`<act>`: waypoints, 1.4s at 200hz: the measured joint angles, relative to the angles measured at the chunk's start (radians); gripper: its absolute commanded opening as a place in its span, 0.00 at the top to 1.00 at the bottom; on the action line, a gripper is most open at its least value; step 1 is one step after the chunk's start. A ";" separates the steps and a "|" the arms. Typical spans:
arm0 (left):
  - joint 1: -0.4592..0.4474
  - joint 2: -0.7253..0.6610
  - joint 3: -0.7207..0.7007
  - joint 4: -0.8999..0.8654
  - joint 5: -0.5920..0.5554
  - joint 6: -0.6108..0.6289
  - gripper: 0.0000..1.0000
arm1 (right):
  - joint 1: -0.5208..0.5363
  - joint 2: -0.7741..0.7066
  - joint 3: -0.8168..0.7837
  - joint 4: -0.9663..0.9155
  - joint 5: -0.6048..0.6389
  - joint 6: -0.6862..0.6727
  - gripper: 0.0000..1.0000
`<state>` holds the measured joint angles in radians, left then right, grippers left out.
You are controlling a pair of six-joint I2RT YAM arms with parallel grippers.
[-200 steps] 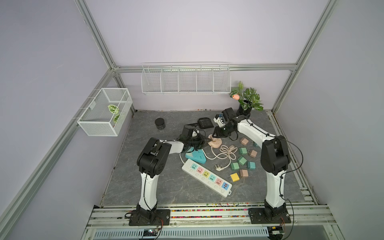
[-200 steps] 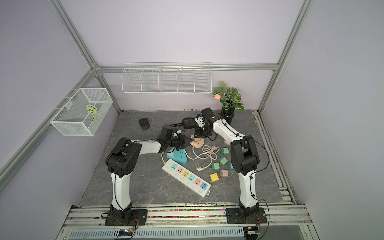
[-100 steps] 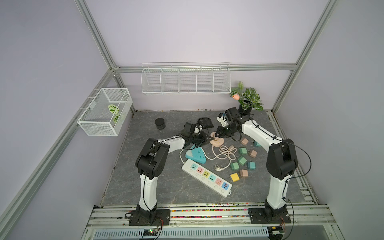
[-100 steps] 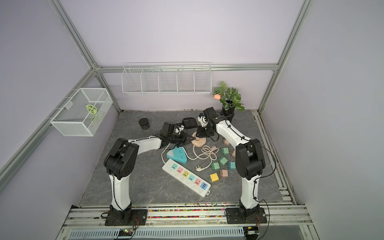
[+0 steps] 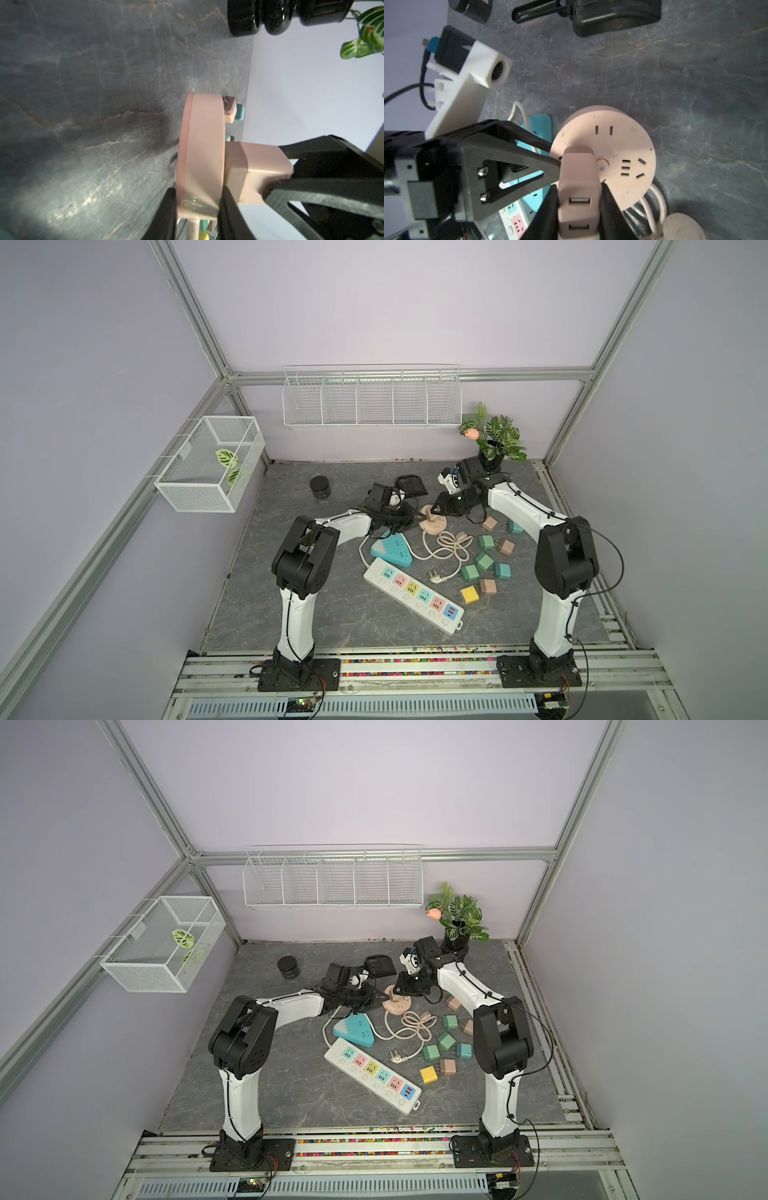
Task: Pull the plug off the socket
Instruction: Remove the plug from the socket, then place the socket at the center of the board, then place the plug at the center of the board.
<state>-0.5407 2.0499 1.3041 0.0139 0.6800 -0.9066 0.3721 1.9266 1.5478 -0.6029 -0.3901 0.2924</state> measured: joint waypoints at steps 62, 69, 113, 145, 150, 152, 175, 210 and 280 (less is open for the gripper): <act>0.044 0.033 0.002 -0.035 -0.008 -0.021 0.95 | 0.072 0.005 0.197 -0.097 0.256 0.005 0.89; 0.049 0.033 0.002 -0.034 -0.012 -0.021 0.95 | 0.041 0.002 0.214 -0.096 0.252 0.005 0.89; 0.054 0.043 0.029 -0.050 -0.016 -0.017 0.69 | -0.121 -0.103 -0.017 -0.031 0.222 0.008 0.86; 0.051 0.084 0.131 -0.155 -0.077 0.019 0.50 | -0.097 -0.281 -0.297 0.076 0.144 0.059 0.84; 0.051 0.087 0.139 -0.173 -0.088 0.024 0.49 | -0.099 -0.314 -0.338 0.100 0.130 0.072 0.83; 0.051 0.087 0.142 -0.180 -0.093 0.028 0.49 | -0.100 -0.324 -0.349 0.107 0.128 0.078 0.83; 0.051 0.069 0.157 -0.246 -0.166 0.060 0.48 | -0.152 -0.461 -0.505 0.233 0.071 0.164 0.80; 0.050 -0.073 0.111 -0.300 -0.286 0.128 0.48 | -0.279 -0.529 -0.658 0.466 -0.047 0.348 0.79; 0.024 -0.706 -0.325 -0.196 -0.541 0.249 0.47 | -0.328 -0.299 -0.694 0.827 -0.243 0.641 0.78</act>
<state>-0.5171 1.3437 0.9787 -0.1825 0.1387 -0.6571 0.0437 1.6272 0.8543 0.2241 -0.6331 0.9337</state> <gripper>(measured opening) 0.520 0.297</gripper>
